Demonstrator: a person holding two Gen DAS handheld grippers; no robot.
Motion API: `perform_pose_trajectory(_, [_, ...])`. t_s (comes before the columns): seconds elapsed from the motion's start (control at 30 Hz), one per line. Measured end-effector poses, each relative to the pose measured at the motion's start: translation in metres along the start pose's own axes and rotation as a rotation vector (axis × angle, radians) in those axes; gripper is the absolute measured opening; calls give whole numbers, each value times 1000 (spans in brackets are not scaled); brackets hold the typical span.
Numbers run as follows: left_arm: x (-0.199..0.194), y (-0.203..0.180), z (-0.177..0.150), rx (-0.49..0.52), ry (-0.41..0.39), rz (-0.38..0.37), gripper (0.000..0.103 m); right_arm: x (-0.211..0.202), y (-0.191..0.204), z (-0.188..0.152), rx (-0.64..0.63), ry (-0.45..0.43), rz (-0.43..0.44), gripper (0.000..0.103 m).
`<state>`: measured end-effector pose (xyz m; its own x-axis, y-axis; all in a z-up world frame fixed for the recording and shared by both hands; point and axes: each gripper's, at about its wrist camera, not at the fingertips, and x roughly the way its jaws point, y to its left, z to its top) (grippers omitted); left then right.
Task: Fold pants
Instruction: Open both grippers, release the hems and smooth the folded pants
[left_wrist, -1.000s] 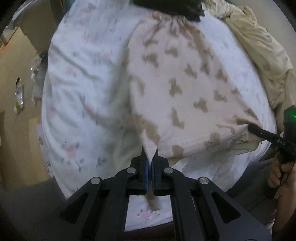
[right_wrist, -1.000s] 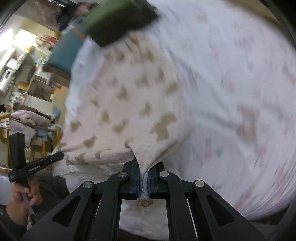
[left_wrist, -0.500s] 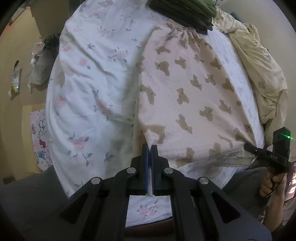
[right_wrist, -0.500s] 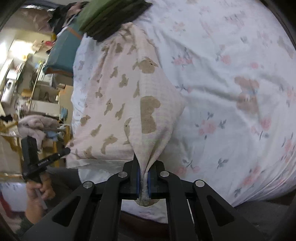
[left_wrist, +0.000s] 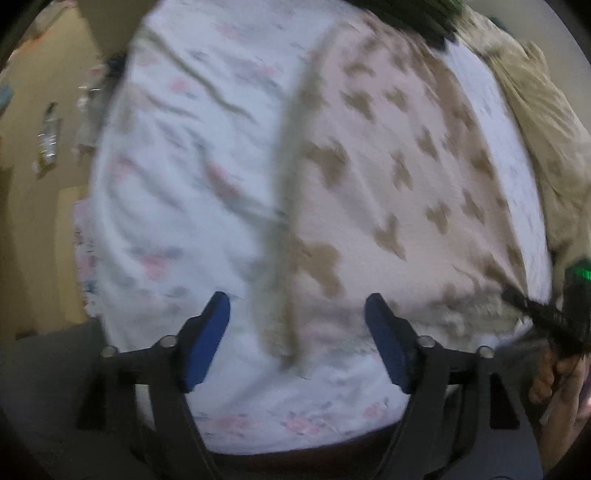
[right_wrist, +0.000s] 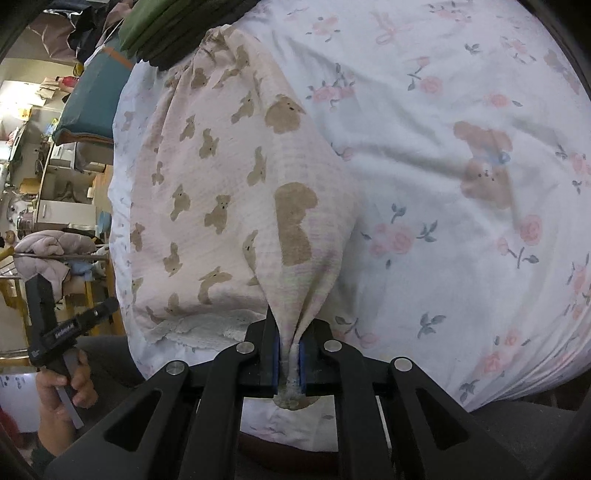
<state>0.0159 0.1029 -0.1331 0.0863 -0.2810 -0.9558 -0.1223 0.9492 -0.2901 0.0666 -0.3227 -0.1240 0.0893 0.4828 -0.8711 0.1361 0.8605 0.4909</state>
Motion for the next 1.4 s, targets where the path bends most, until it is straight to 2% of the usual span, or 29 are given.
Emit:
perform_pose_trajectory(0.1, [23, -13, -9, 35, 35, 39, 73, 1, 3, 0, -11, -8, 5, 10])
perform_pose_trajectory(0.13, [34, -15, -11, 27, 61, 29, 64, 1, 3, 1, -9, -11, 8, 10])
perform_pose_trajectory(0.17, [42, -16, -12, 22, 89, 5, 39, 0, 2, 1, -5, -13, 9, 10])
perform_pose_trajectory(0.23, [54, -23, -17, 59, 140, 12, 14, 0, -1, 3, 7, -16, 11, 10])
perform_pose_trajectory(0.27, [54, -26, -19, 83, 138, 24, 7, 0, -3, 3, 15, -17, 14, 10])
perform_pose_trajectory(0.37, [36, -29, -20, 91, 121, -10, 3, -1, -6, 3, 20, -11, 26, 10])
perform_pose_trajectory(0.5, [-11, -26, -13, 61, 57, -173, 3, -14, -2, 1, 12, -8, 112, 10])
perform_pose_trajectory(0.57, [-25, -16, -9, 15, 51, -246, 3, -24, -2, 0, 32, -5, 152, 10])
perform_pose_trajectory(0.6, [-29, -6, -5, -27, 63, -295, 3, -26, -3, 0, 47, -4, 154, 10])
perform_pose_trajectory(0.63, [-30, -2, -3, -39, 69, -306, 3, -26, -5, 0, 56, 11, 135, 10])
perform_pose_trajectory(0.67, [-27, 2, -1, -34, 79, -283, 3, -22, -6, 0, 51, 34, 115, 10])
perform_pose_trajectory(0.73, [-1, 7, -8, -39, 156, -158, 3, -2, -8, -2, 46, 122, 24, 18])
perform_pose_trajectory(0.77, [12, 7, -10, -23, 198, -96, 4, 12, -12, -3, 54, 181, -43, 30])
perform_pose_trajectory(0.8, [25, 5, -13, -5, 240, -35, 5, 21, -13, -3, 60, 223, -97, 45])
perform_pose_trajectory(0.83, [31, 3, -16, 4, 258, 11, 10, 31, -12, -5, 48, 267, -168, 55])
perform_pose_trajectory(0.87, [34, -2, -18, 47, 263, 95, 25, 37, -8, -8, 15, 296, -224, 62])
perform_pose_trajectory(0.9, [31, -7, -18, 88, 238, 155, 35, 37, -4, -9, -21, 297, -259, 62])
perform_pose_trajectory(0.93, [26, -12, -18, 116, 198, 191, 51, 33, 0, -9, -48, 279, -290, 62])
perform_pose_trajectory(0.97, [17, -18, -17, 147, 137, 216, 57, 24, 8, -7, -95, 222, -338, 62])
perform_pose_trajectory(1.0, [5, -27, -15, 185, 55, 229, 57, 15, 16, -3, -134, 163, -354, 62])
perform_pose_trajectory(1.03, [-4, -35, -14, 200, -8, 240, 57, 1, 26, 0, -176, 76, -348, 62])
perform_pose_trajectory(1.07, [-14, -47, -11, 216, -103, 250, 57, -11, 35, 3, -199, -8, -332, 62])
perform_pose_trajectory(1.1, [-17, -56, -9, 230, -152, 249, 57, -18, 42, 6, -203, -71, -311, 60])
perform_pose_trajectory(1.13, [-18, -71, -7, 259, -201, 237, 57, -19, 47, 8, -212, -96, -294, 58])
perform_pose_trajectory(1.2, [-3, -89, 0, 316, -187, 191, 57, -3, 60, 13, -242, -100, -257, 39])
perform_pose_trajectory(1.27, [24, -99, 8, 334, -138, 188, 57, 23, 61, 19, -255, -56, -274, 36])
perform_pose_trajectory(1.33, [57, -94, 10, 308, -50, 219, 57, 55, 51, 21, -265, 2, -390, 36])
perform_pose_trajectory(1.4, [80, -82, 6, 275, 41, 239, 57, 77, 30, 21, -229, 101, -521, 36])
